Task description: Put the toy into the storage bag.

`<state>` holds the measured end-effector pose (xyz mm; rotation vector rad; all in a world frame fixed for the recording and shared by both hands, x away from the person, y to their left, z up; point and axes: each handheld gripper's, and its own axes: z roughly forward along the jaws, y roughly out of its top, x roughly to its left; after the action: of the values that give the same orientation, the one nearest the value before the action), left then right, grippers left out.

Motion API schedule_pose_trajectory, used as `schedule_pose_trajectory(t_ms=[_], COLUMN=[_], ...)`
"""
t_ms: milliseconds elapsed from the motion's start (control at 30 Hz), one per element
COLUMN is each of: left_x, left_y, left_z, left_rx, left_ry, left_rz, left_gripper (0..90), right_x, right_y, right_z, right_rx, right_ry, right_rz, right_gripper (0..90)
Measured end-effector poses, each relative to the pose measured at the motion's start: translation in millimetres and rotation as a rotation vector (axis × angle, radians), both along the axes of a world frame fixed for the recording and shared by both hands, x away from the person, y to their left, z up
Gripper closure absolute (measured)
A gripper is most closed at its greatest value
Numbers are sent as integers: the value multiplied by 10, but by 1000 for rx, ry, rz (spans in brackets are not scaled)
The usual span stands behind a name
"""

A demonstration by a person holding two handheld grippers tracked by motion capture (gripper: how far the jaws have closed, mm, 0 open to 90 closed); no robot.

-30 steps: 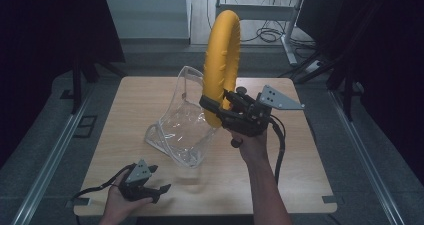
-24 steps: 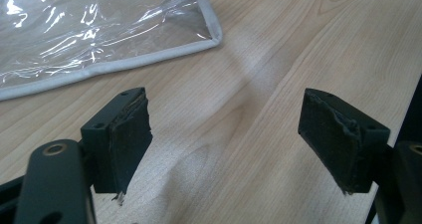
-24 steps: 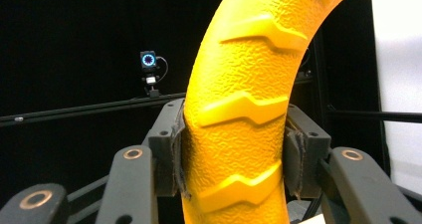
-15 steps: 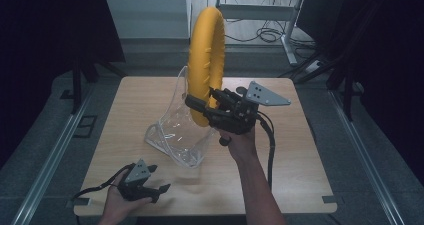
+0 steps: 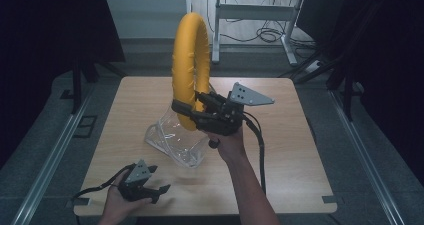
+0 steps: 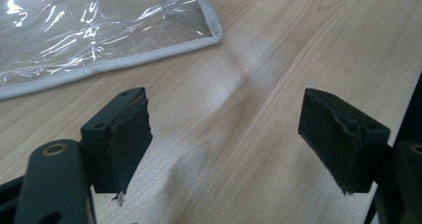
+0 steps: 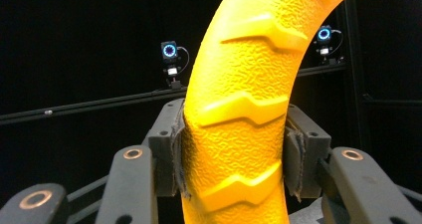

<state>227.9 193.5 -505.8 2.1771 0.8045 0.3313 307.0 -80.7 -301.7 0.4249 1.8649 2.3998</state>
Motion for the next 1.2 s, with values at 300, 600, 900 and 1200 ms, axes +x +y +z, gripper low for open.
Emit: schedule_pose_trajectory(t_ms=[300, 600, 900, 1200], left_x=[-1, 0, 2, 2], left_y=[-1, -2, -11, -15], left_z=[-2, -6, -17, -23], left_rx=[4, 7, 12, 16], left_ry=[2, 1, 5, 7], left_rz=[0, 0, -2, -3], left_gripper=[203, 203, 203, 202], right_x=[22, 11, 6, 40], right_y=[65, 136, 173, 171], right_z=[-66, -133, -225, -348], right_rx=[-9, -14, -29, -53], right_ry=[15, 28, 40, 73], right_rz=[26, 44, 52, 44], right_gripper=[505, 505, 505, 504])
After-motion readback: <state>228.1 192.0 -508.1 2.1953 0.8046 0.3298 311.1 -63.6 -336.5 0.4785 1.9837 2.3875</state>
